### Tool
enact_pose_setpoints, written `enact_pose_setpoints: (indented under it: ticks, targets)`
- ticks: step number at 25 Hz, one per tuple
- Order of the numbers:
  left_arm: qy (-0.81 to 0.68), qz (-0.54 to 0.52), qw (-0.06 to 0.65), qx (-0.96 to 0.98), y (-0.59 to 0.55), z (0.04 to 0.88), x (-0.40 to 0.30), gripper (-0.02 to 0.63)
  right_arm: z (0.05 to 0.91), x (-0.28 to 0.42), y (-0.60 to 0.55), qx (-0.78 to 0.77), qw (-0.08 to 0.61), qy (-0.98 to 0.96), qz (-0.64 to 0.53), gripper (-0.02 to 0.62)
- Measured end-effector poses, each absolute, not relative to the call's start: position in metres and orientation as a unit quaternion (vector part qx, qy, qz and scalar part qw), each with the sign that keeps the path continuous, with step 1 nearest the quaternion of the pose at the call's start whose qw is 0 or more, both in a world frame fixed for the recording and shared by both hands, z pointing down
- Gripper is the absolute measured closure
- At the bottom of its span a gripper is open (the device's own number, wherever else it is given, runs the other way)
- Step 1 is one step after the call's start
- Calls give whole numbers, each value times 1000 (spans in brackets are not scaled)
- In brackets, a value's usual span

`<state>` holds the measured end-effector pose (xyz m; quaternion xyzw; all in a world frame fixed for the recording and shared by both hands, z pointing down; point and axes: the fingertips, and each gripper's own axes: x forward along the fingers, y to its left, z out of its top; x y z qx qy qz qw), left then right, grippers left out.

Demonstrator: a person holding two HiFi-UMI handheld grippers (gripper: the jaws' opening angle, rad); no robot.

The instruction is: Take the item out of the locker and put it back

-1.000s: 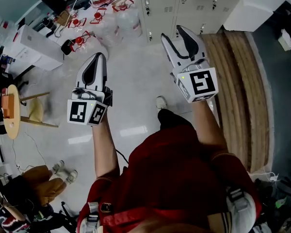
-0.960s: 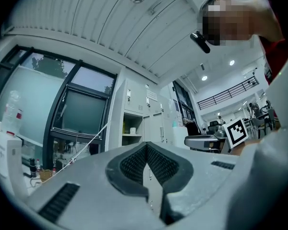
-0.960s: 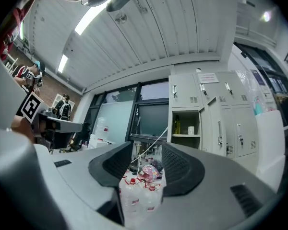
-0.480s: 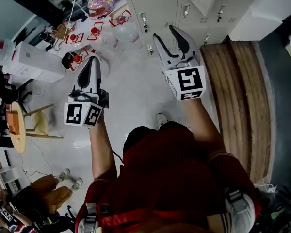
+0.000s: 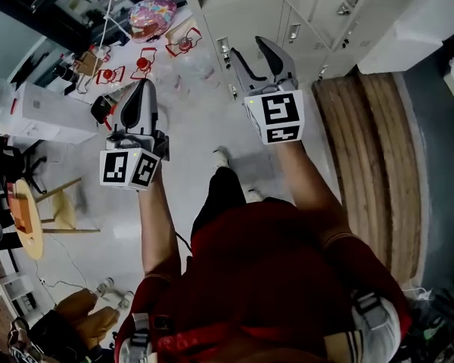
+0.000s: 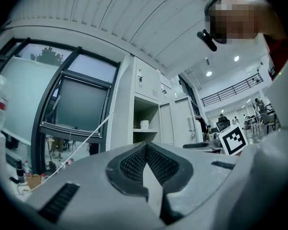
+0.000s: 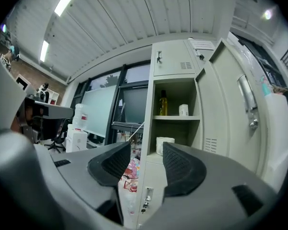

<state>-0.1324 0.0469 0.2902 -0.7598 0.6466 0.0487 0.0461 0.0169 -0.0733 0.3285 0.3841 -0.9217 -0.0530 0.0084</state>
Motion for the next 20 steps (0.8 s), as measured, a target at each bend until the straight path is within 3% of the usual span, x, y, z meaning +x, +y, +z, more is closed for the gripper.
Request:
enact_pose_setpoints:
  ticks: [20]
  targets:
    - [545,49,41,-836,-145,312,-240,598,364,-103,-268,510,56,-858,-33,394]
